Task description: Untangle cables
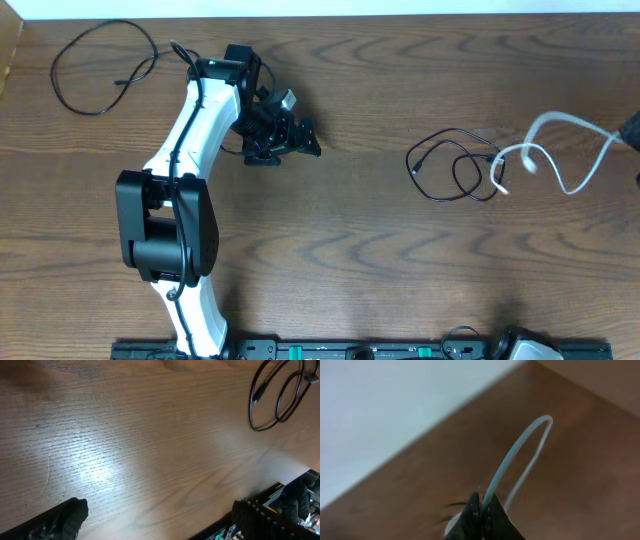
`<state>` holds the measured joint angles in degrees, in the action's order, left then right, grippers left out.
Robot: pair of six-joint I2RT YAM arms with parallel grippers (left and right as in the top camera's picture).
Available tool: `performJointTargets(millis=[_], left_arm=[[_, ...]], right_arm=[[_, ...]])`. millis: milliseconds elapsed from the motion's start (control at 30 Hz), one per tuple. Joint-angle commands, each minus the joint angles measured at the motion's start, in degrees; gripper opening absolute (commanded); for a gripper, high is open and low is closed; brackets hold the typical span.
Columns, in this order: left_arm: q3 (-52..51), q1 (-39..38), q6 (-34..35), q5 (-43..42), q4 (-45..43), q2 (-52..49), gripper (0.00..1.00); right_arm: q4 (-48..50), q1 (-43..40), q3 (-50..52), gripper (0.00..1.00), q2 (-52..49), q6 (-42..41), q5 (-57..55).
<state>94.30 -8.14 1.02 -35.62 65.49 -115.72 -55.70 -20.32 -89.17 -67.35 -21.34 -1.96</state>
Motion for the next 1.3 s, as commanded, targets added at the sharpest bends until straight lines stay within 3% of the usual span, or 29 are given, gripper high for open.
performJointTargets(millis=[0, 167, 200, 233, 267, 300, 367, 467, 633, 700, 1000, 1267], left_arm=[[-0.33, 0.04, -0.98, 0.7, 0.04, -0.33, 0.98], [-0.33, 0.04, -1.01, 0.7, 0.02, -0.33, 0.98], [-0.33, 0.04, -1.01, 0.7, 0.0, -0.33, 0.98], [-0.33, 0.04, -1.01, 0.7, 0.0, -0.33, 0.98], [-0.33, 0.04, -1.01, 0.7, -0.02, -0.33, 0.98], [-0.33, 0.04, -1.01, 0.7, -0.02, -0.33, 0.98], [-0.33, 0.04, -1.01, 0.7, -0.02, -0.33, 0.98], [-0.33, 0.04, -0.98, 0.7, -0.02, -0.33, 0.98], [-0.33, 0.02, -0.98, 0.7, -0.04, -0.33, 0.98], [-0.35, 0.04, -0.98, 0.7, -0.2, -0.33, 0.98], [-0.33, 0.04, -1.01, 0.7, -0.44, -0.33, 0.98], [-0.35, 0.04, -1.01, 0.7, -0.44, -0.33, 0.98]], right_arm=[[-2.08, -1.84, -0.33, 0.01, -4.57, -3.23, -12.92], [-4.0, -4.46, -0.33, 0.01, -9.25, -5.75, -13.49], [-4.39, -4.72, -0.33, 0.09, -10.1, -5.84, -13.27], [-4.85, -4.9, -0.33, 0.27, -10.97, -5.84, -12.72], [-5.38, -4.87, -0.33, 0.54, -11.78, -5.84, -12.39], [-5.92, -4.87, -0.33, 0.74, -12.57, -5.84, -11.63], [-6.8, -4.87, -0.33, 0.97, -14.14, -5.79, -7.61], [-8.07, -4.81, -0.33, 0.99, -16.35, -2.08, 2.97], [-9.18, -3.1, -0.07, 0.99, -19.91, 12.28, 30.05], [-10.93, -1.31, 0.11, 0.99, -21.44, 16.39, 35.58], [-20.96, 11.37, 2.95, 0.94, -29.49, 17.84, 23.34], [-12.72, 23.61, 14.6, 0.94, -32.96, 22.03, 20.31]])
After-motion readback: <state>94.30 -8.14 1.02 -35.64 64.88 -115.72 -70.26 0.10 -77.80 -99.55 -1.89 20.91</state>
